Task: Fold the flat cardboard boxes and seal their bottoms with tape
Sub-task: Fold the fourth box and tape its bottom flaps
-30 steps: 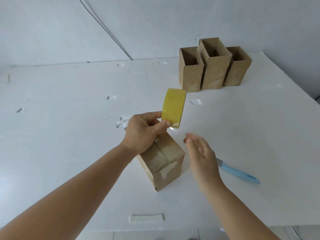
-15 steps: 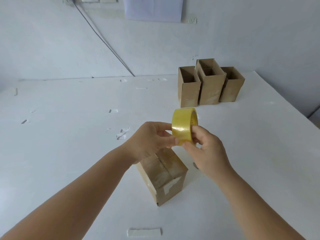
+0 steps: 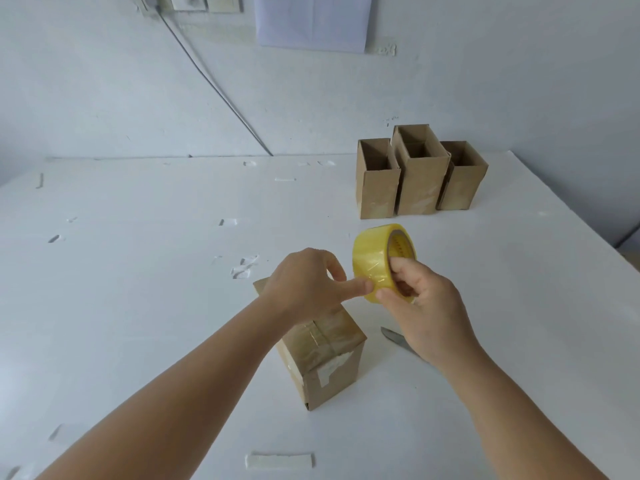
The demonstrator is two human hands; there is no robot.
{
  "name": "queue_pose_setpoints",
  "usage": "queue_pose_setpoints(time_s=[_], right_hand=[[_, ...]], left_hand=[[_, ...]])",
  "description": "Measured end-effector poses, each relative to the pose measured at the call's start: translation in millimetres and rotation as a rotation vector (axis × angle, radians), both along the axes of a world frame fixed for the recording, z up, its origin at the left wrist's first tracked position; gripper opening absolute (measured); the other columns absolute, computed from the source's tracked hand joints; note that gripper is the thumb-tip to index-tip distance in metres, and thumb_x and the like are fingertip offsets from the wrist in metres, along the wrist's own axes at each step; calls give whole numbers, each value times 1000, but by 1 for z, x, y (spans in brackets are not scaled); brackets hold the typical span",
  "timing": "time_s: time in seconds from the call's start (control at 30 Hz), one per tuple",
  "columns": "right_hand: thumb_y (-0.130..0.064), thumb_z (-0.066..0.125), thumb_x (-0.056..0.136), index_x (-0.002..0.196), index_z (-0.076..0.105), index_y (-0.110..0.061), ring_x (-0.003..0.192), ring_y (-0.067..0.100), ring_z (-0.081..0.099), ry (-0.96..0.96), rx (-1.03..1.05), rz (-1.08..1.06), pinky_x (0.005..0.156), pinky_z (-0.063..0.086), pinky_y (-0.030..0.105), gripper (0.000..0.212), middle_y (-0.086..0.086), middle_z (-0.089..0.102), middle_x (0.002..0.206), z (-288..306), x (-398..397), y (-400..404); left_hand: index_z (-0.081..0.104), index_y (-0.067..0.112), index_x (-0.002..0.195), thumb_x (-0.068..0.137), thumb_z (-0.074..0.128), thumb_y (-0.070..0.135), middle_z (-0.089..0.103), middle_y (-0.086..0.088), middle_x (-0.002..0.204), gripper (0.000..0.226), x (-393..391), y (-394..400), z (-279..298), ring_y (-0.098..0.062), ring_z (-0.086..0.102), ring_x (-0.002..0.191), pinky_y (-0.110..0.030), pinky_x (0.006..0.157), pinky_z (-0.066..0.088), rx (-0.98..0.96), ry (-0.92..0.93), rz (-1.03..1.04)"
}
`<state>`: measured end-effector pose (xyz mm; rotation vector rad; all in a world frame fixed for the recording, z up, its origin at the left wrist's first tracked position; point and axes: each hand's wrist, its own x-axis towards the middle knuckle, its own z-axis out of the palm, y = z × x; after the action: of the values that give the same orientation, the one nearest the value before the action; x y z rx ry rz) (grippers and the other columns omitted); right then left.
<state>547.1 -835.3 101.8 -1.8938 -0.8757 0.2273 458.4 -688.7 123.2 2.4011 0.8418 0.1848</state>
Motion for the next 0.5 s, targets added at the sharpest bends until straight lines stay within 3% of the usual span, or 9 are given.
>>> queue_pose_setpoints(time_s=[0.1,0.2,0.3,0.37,0.5], right_hand=[[-12,61,83,97,66,-25,74,20,58,-119,-118,-4,69,47,29,20,-5,65,76,-6,6,1],[-11,57,85,95,62,-21,71,29,52,-230,-292,-55,63,41,33,15,4,61,74,-27,19,-2],[-14,53,88,107,59,-18,91,35,56,-305,-584,-95,65,39,32,21,7,64,98,-50,36,-10],[-14,52,88,108,56,-18,102,32,57,-322,-745,-97,69,40,31,21,4,62,111,-62,44,-17],[-7,49,86,104,55,-18,104,30,59,-367,-943,-139,75,48,33,21,6,61,113,-79,60,-32]], left_hand=[[56,28,89,71,72,57,58,10,89,38,-9,-5,-10,-9,55,89,-19,63,36,92,40,-101],[61,30,98,78,68,48,50,14,102,28,-26,-9,-21,-9,42,106,-16,75,31,178,16,-222],[58,34,120,78,63,56,44,22,118,48,-49,-11,-33,-5,32,114,-15,92,27,168,-24,-293],[53,36,132,76,49,66,40,25,129,64,-62,-12,-42,-2,28,121,-14,101,20,197,-64,-327],[50,32,137,78,34,64,39,19,142,70,-70,-14,-54,1,24,130,-12,107,7,212,-119,-330]])
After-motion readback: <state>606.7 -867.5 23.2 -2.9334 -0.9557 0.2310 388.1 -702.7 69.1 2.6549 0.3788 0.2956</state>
